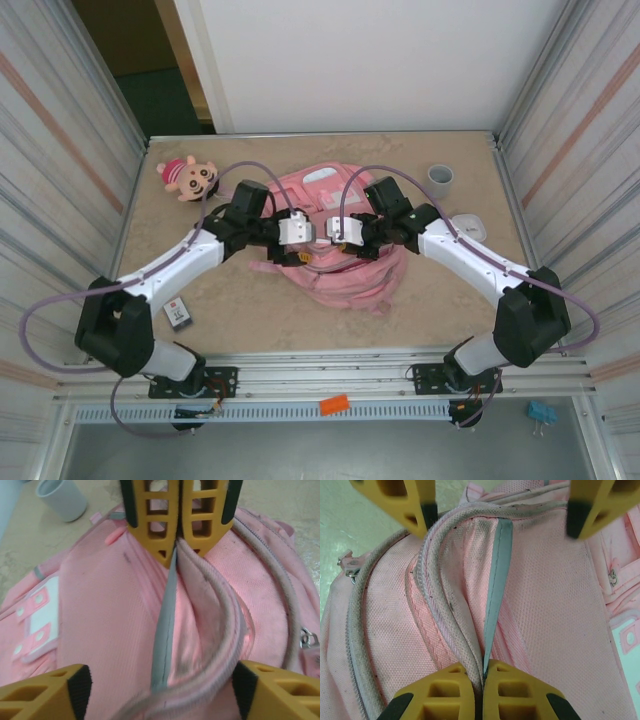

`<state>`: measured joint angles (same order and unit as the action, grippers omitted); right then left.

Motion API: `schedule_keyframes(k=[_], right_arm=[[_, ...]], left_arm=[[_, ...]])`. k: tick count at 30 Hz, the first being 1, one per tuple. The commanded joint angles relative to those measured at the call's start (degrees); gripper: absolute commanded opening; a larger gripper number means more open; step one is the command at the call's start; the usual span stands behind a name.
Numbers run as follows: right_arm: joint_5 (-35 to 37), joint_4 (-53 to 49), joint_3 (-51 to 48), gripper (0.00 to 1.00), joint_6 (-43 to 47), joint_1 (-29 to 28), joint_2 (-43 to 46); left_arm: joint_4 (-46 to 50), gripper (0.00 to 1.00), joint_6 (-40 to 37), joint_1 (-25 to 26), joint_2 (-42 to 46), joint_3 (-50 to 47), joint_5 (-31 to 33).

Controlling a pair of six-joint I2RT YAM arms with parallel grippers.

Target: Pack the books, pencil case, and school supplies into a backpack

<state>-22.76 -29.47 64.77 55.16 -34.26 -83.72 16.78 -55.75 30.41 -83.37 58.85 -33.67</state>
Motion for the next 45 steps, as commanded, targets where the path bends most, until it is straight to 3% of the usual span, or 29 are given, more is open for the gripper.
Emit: schedule_keyframes(k=[1,4,5,7,14,19,23,31,39,43,45], right_arm=[[-4.9,1.3,1.5,0.0,1.1,-0.7,1.7],[-5.7,1.1,1.6,0.0,0.5,0.9,1.9],[-6.0,1.4,1.6,0.0,0.0,1.7,2.0],[-7.3,2.6,1.1,0.0,-1.5,3.8,2.0],[-9.5,8.4,-1.6,0.0,-5.6,8.9,2.0],[-9.0,9.5,-1.7,0.0,-6.7,9.2,1.6],[-9.2,10.6,-1.7,0.0,-7.4,9.3,1.8],[-12.1,13.7,-1.6,0.01,-9.2,9.3,1.1],[-14.6,12.7,0.4,0.26,-9.0,7.9,1.1],[-13.8,12.8,-0.3,0.44,-14.5,7.8,4.1],[-11.9,12.7,-1.1,0.47,-20.1,7.7,6.2]], left_arm=[[0.6,0.66,-3.4,1.6,-2.5,2.1,0.5],[0.6,0.17,-1.0,1.7,-2.7,2.0,-1.6],[0.6,0.07,0.0,2.0,-2.3,1.7,-1.6],[0.8,0.02,2.0,2.3,-1.4,1.0,-1.7],[-6.8,0.0,16.5,4.9,4.3,-6.4,-2.1],[-8.2,0.0,25.8,6.2,7.6,-8.7,3.0],[-7.9,0.0,26.5,10.0,10.2,-11.1,9.4],[-9.3,0.0,40.7,10.0,16.1,-14.7,15.6],[-12.2,0.0,46.2,10.0,19.2,-19.0,17.9],[-13.7,0.0,48.7,10.0,18.3,-19.0,20.0],[-14.2,0.0,50.3,9.9,17.6,-18.7,21.9]])
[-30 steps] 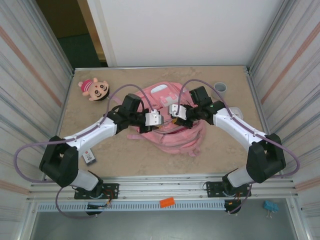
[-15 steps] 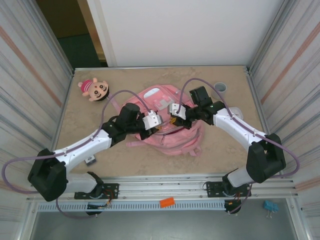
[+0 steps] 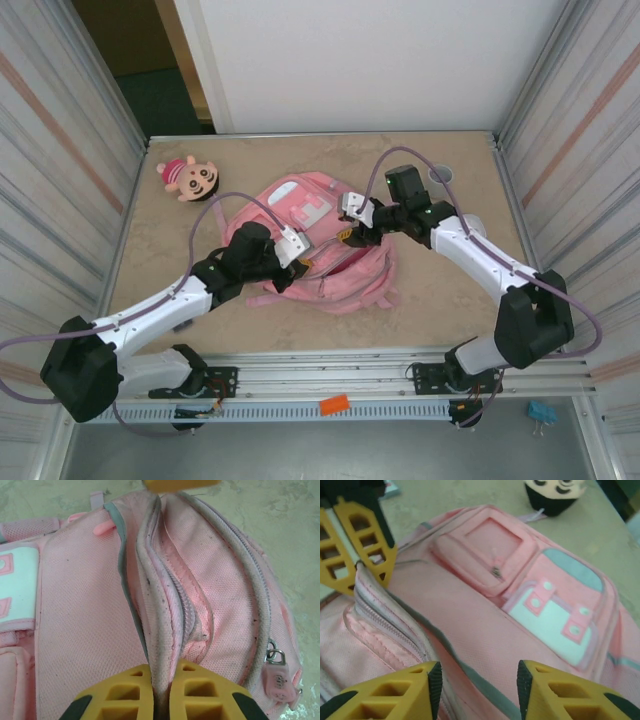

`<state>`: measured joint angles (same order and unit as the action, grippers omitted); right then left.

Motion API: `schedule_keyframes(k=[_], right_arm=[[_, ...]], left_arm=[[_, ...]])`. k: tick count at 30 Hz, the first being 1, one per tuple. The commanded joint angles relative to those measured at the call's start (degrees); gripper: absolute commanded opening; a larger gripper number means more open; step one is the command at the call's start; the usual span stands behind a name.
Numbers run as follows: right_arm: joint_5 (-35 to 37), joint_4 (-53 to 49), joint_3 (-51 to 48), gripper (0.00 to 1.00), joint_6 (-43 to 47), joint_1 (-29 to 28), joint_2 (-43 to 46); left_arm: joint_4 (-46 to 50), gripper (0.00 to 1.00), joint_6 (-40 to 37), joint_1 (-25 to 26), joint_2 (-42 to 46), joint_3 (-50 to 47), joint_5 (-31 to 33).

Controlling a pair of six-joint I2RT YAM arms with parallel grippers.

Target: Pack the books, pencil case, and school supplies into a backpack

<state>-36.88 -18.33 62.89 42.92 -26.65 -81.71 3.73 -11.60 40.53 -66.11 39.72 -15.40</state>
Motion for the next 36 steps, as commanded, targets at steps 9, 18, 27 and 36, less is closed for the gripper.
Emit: schedule_keyframes(k=[9,18,27,36], right_arm=[[4.8,3.3,-4.0,0.46,-26.4,-0.2,13.7],[9.0,0.2,-6.8,0.43,-41.3,-1.3,18.0],[23.2,-9.8,-7.8,0.28,-51.1,-7.8,19.4],[32.0,-3.9,-12.2,0.26,-68.2,-17.5,16.4]], left_arm=[[-7.2,0.0,18.4,-1.4,-4.1,0.5,8.1],[-10.0,0.0,23.7,-1.9,-6.5,1.7,14.3],[-6.8,0.0,26.3,-4.9,-7.2,3.0,11.1],[-5.0,0.0,25.1,-4.9,-8.1,4.4,6.4]])
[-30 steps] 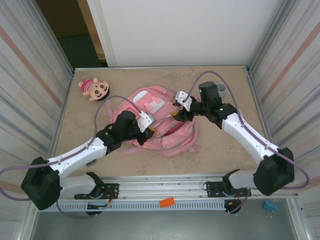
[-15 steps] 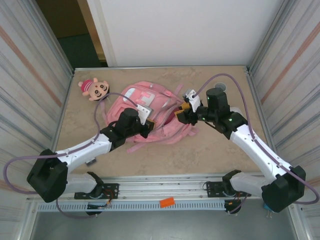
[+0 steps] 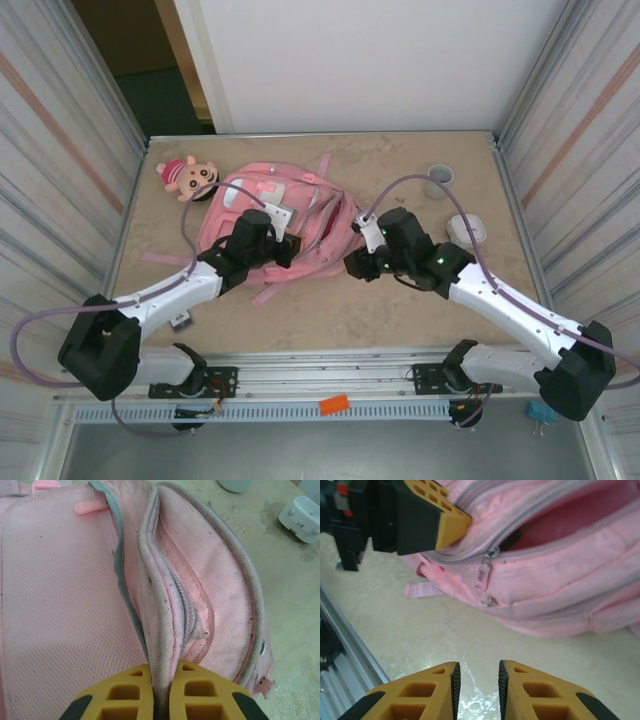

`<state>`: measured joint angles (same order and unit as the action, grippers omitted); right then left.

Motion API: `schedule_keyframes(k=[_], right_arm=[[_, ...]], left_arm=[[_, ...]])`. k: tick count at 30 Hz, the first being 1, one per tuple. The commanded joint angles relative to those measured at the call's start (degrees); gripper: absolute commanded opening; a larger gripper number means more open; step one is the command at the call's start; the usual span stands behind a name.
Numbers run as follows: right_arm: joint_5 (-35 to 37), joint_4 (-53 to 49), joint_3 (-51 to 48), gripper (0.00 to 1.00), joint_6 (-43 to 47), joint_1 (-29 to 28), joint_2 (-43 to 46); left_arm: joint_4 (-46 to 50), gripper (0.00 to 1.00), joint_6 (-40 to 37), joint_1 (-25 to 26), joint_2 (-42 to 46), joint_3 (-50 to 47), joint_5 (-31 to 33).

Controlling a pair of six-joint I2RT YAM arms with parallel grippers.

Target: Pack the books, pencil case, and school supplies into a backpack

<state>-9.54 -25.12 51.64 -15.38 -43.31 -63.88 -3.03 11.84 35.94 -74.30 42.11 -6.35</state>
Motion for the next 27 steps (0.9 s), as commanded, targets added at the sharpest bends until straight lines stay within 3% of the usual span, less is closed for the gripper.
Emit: schedule_keyframes(k=[1,6,16,27], right_arm=[[4.8,4.5,-1.4,0.26,-12.0,-1.3,-2.0],[8.8,11.0,-0.6,0.29,-16.9,-4.8,-7.4],[20.3,5.3,11.4,0.34,-13.3,-10.3,-22.4],[26.8,3.6,14.8,0.33,-12.0,-10.6,-27.7]], left_arm=[[1.8,0.0,1.7,-0.3,0.1,1.9,-2.8],[1.7,0.0,2.0,-0.3,-0.2,2.3,-3.5],[1.5,0.0,2.2,-0.3,-0.1,2.6,-4.8],[1.4,0.0,2.3,-0.3,-0.5,2.9,-6.4]])
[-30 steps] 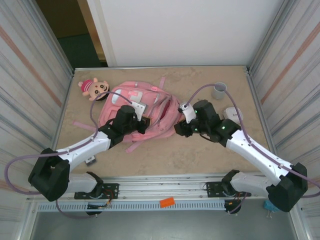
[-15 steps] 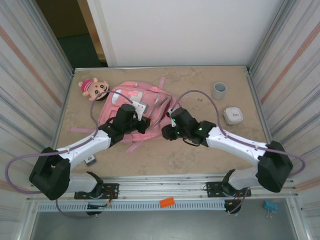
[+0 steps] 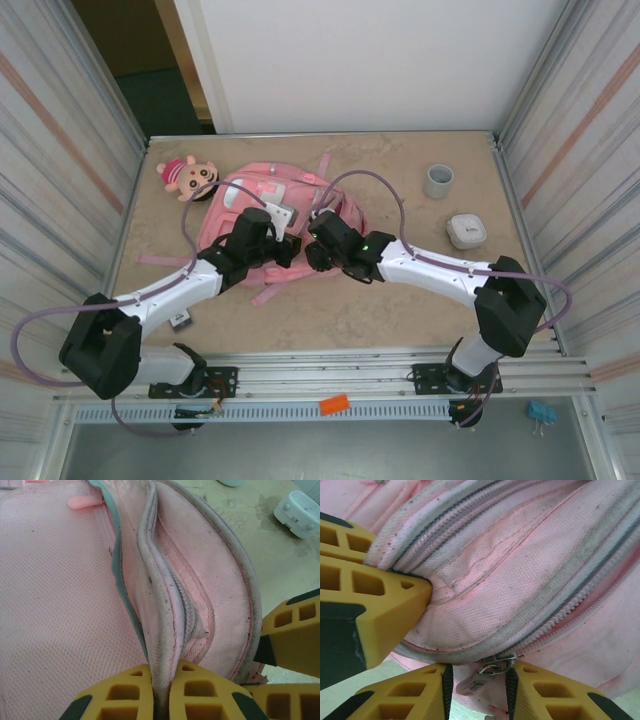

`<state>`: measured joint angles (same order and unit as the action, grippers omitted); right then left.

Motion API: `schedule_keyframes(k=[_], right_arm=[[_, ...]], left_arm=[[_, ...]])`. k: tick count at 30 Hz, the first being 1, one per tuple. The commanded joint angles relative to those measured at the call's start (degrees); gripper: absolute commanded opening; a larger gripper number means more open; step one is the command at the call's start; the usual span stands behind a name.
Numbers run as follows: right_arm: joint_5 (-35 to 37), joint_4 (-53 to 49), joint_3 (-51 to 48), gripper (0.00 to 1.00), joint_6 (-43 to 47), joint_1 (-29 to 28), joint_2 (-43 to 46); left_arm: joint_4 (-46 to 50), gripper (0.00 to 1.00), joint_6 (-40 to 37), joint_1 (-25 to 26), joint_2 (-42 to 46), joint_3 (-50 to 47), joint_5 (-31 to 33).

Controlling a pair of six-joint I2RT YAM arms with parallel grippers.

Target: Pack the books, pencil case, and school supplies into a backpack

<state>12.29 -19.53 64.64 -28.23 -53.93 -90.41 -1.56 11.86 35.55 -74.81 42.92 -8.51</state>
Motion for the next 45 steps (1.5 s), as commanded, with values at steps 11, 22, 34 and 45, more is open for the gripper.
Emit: schedule_keyframes(k=[11,22,34,45], right_arm=[[7.1,-2.5,-0.4,0.14,0.1,0.4,0.0],[5.1,-2.7,1.2,0.27,0.2,0.9,-2.7],[9.5,-5.8,-0.1,0.02,1.3,1.0,1.9],[0.4,-6.0,-1.0,0.0,3.8,3.8,5.6]], left_arm=[[0.2,0.0,1.9,0.1,-0.2,2.2,-4.3],[0.5,0.0,1.8,0.1,-0.2,2.5,-4.6],[0.9,0.0,1.6,0.1,-0.4,2.9,-4.3],[5.9,0.35,1.3,0.0,-1.0,4.8,0.1]])
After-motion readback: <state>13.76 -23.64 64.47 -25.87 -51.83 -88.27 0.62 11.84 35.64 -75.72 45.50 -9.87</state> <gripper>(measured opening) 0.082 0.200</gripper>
